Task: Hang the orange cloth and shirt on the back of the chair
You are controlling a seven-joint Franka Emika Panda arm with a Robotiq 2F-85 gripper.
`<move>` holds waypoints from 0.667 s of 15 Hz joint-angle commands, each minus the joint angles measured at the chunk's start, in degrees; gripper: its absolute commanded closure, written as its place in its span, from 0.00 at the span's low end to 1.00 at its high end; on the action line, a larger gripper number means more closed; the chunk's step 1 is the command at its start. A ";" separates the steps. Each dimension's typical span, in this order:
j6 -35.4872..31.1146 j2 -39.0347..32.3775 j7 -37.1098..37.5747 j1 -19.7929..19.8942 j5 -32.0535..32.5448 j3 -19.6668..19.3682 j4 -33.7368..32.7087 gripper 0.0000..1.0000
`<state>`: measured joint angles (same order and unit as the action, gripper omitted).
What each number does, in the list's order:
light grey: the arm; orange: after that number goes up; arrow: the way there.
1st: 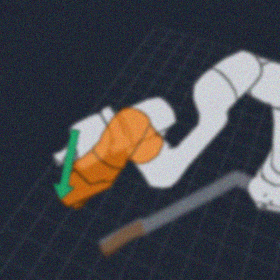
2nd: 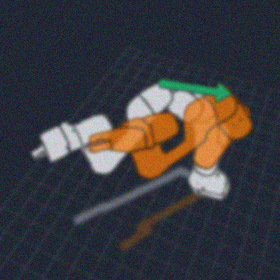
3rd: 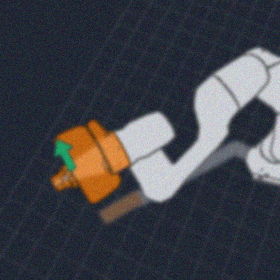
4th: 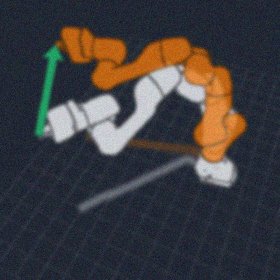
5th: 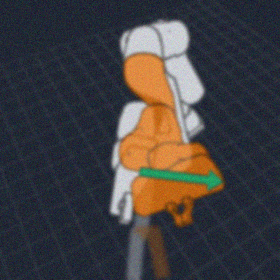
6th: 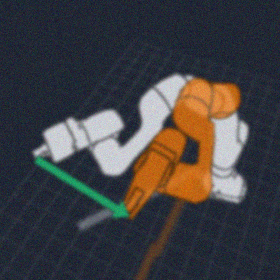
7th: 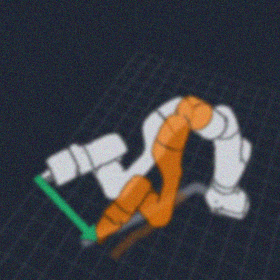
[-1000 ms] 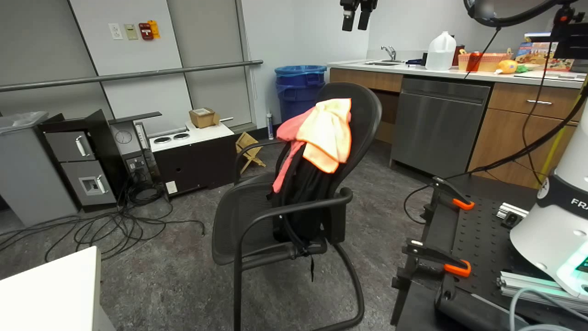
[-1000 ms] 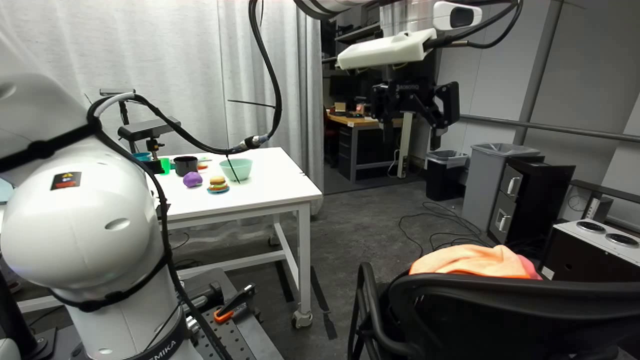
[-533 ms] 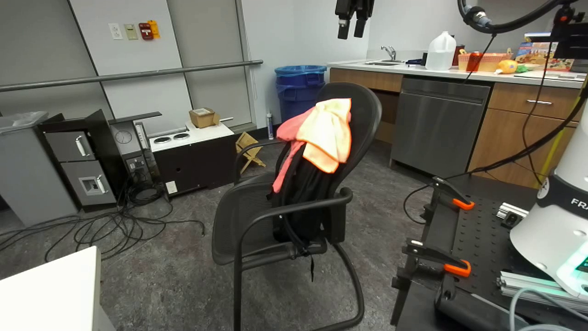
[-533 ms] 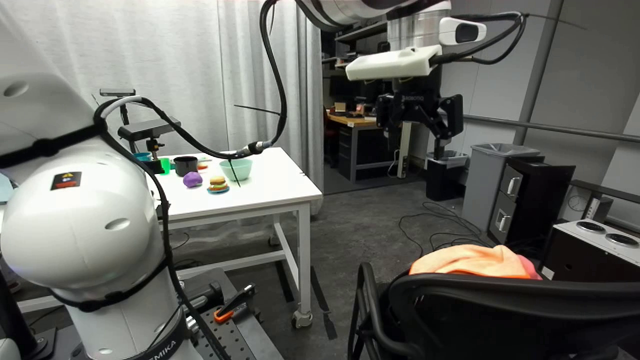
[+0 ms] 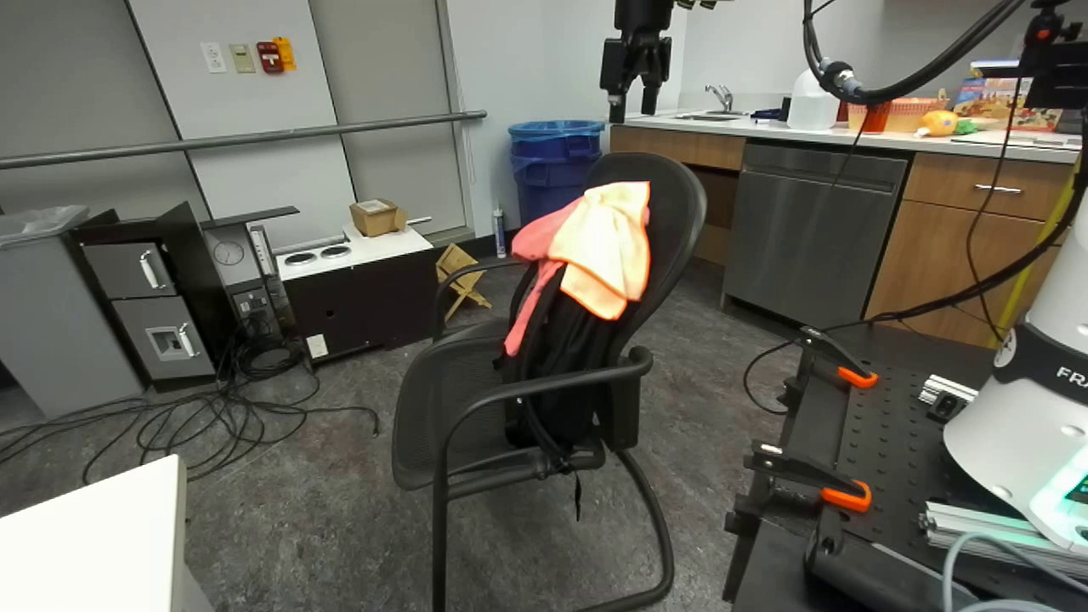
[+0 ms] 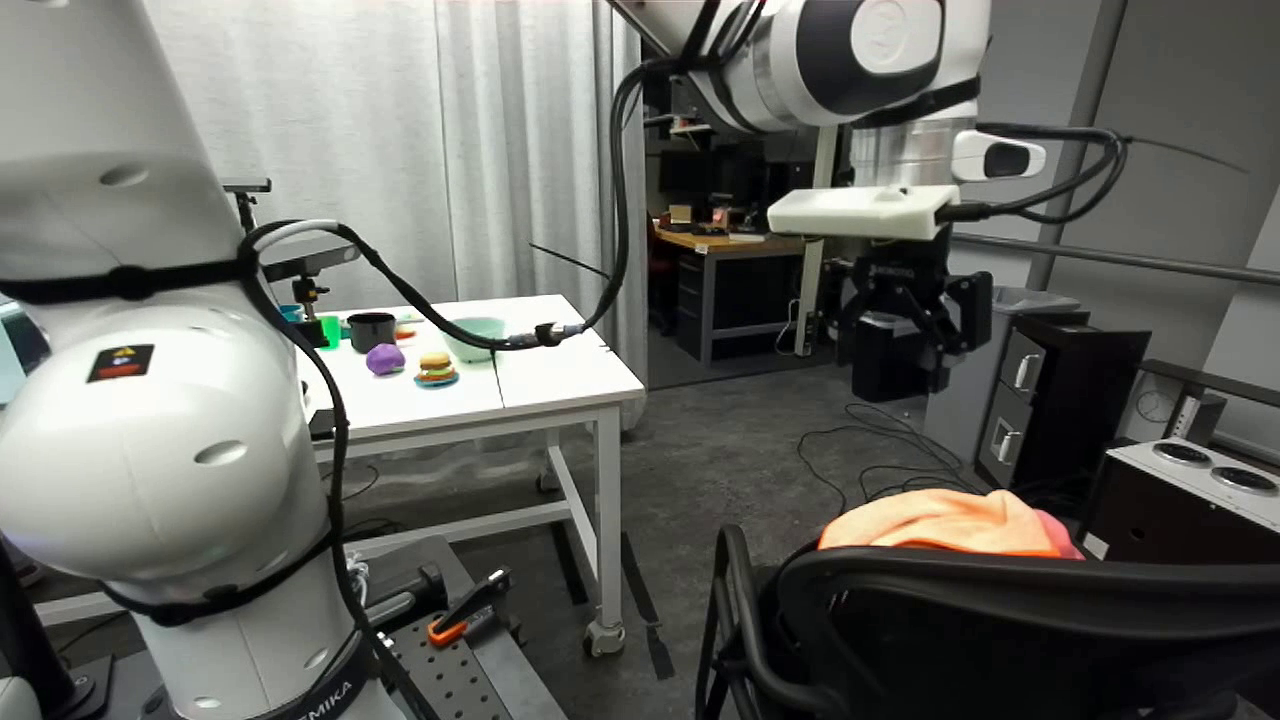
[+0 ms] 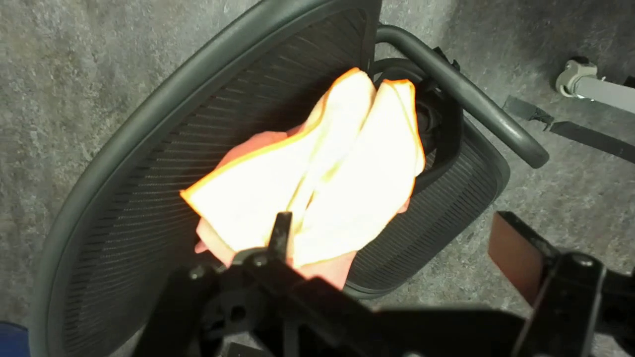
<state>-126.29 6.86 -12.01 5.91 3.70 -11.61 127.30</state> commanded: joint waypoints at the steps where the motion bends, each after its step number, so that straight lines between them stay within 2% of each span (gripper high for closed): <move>1: 0.71 -8.63 0.68 2.17 -1.30 -0.32 -6.62 0.00; 10: 2.96 -23.68 4.02 4.93 -1.55 0.36 -17.19 0.00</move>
<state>-126.00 -11.84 -9.50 9.67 2.92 -11.87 115.46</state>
